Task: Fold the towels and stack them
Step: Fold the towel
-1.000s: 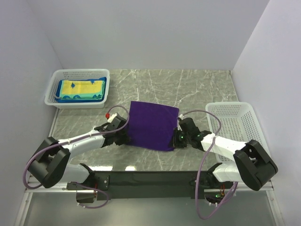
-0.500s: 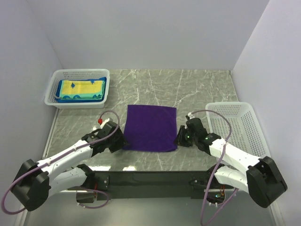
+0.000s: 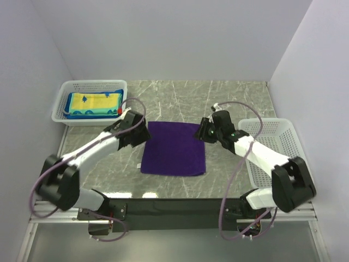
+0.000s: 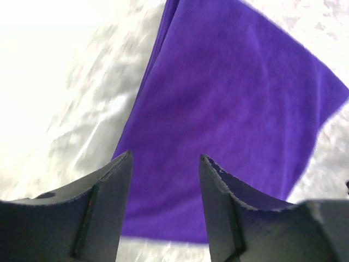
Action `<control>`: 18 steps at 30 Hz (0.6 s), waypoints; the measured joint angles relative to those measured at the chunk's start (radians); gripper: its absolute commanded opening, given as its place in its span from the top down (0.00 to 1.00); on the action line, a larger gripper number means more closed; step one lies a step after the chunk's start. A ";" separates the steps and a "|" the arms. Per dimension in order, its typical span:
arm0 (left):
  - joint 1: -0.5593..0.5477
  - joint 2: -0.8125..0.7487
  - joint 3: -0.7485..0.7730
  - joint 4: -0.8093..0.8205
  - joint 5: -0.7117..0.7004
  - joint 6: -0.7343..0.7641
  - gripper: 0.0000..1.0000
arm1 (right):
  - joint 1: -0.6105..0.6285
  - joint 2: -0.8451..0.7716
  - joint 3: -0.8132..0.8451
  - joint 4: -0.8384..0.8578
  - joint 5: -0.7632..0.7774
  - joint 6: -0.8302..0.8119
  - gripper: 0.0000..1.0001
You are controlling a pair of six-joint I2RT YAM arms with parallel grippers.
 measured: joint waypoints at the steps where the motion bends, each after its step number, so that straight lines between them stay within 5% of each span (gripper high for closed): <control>1: 0.006 0.045 0.027 0.010 0.002 0.011 0.47 | -0.003 0.029 0.018 0.012 -0.005 0.000 0.52; 8: 0.040 0.340 0.220 0.037 0.028 0.079 0.60 | -0.047 0.301 0.154 0.095 -0.045 0.000 0.56; 18: 0.096 0.515 0.311 0.063 0.050 0.101 0.63 | -0.170 0.536 0.270 0.159 -0.076 0.024 0.59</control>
